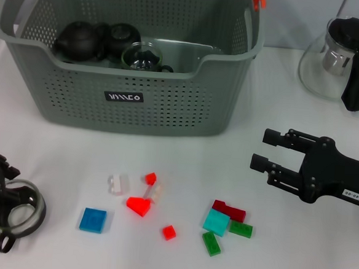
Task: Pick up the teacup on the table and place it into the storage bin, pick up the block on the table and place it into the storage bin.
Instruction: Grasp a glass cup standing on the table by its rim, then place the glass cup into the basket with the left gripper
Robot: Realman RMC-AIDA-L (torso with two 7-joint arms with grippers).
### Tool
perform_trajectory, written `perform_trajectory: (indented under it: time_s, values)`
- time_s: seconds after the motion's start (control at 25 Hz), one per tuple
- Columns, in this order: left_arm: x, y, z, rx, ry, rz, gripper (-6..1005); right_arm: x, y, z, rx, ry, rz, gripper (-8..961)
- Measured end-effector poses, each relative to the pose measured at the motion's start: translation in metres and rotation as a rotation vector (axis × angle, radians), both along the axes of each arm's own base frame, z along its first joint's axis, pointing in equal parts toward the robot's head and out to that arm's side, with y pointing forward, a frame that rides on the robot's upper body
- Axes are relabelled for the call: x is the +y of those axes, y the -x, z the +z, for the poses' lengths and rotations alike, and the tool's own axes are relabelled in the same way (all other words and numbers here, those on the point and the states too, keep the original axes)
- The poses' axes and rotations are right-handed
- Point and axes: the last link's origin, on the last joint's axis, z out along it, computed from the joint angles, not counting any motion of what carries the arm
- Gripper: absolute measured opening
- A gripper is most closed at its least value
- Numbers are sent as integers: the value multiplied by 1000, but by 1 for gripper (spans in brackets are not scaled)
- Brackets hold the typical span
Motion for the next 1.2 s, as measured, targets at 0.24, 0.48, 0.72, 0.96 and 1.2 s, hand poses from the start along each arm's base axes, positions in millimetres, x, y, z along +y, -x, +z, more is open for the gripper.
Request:
perform_trajectory:
  time_s: [0.24,0.48,0.72,0.96,1.2]
  values:
    - [3,4,-2,4,-6,30,492,0,0,1,-1,-1,0,626]
    - [2,4,-3,9,3,29,241,0,0,1,0,1,2,626]
    - [1,4,-1,9,0,34,91,0,0,0,2,2,3,626]
    - [-2,-1,10,-92,-6,9,48,-1,1,0,5,4,5,625]
    - [9,-28,35,-527,-67,-112,58,-1,1,-1,4,8,8,625]
